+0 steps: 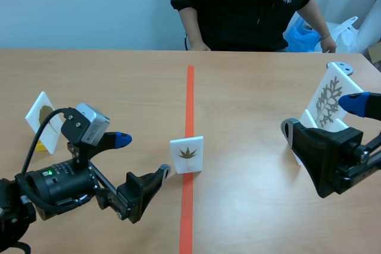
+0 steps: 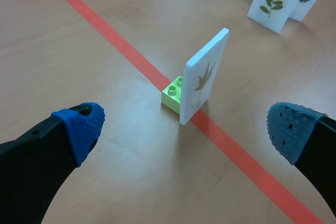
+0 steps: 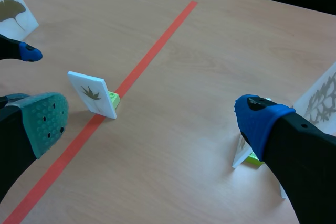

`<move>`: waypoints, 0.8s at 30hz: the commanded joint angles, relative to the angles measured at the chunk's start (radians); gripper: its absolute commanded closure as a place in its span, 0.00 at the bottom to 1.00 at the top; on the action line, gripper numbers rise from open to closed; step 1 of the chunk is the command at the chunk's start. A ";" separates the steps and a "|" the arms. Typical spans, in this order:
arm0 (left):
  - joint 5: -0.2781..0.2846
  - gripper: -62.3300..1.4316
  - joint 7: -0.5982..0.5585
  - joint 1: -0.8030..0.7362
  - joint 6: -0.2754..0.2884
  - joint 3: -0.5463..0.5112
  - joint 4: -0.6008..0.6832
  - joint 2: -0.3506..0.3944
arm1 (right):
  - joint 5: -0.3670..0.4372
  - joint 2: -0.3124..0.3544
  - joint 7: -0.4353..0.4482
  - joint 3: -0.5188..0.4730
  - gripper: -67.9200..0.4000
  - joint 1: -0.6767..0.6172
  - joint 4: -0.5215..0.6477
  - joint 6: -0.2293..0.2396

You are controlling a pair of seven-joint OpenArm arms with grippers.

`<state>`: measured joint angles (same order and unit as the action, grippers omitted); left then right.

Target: Sort the leaf by its shape. The table is split by an orange tape line. A compound leaf with several leaflets goes to the left side, a simple leaf with one blade goes to the right side. Return to the home posture when a red brick is placed on the table.

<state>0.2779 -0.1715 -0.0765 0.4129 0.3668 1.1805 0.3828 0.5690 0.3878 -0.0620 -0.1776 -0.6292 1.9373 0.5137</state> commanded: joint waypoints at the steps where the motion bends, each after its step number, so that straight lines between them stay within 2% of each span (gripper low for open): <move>1: -0.003 0.00 -0.029 0.035 0.002 0.011 -0.001 -0.011 | 0.012 0.000 0.016 -0.011 0.00 0.012 0.007 0.000; 12: -0.007 0.00 -0.131 0.197 0.001 0.144 -0.249 -0.083 | 0.012 0.000 0.016 -0.011 0.00 0.012 0.007 -0.001; 24: -0.039 0.00 -0.177 0.273 0.001 0.248 -0.323 -0.133 | 0.012 0.000 0.016 -0.011 0.00 0.011 0.007 -0.001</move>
<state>0.2314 -0.3340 0.1833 0.4129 0.6197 0.8417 0.2550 0.5690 0.3878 -0.0624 -0.1776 -0.6292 1.9373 0.5137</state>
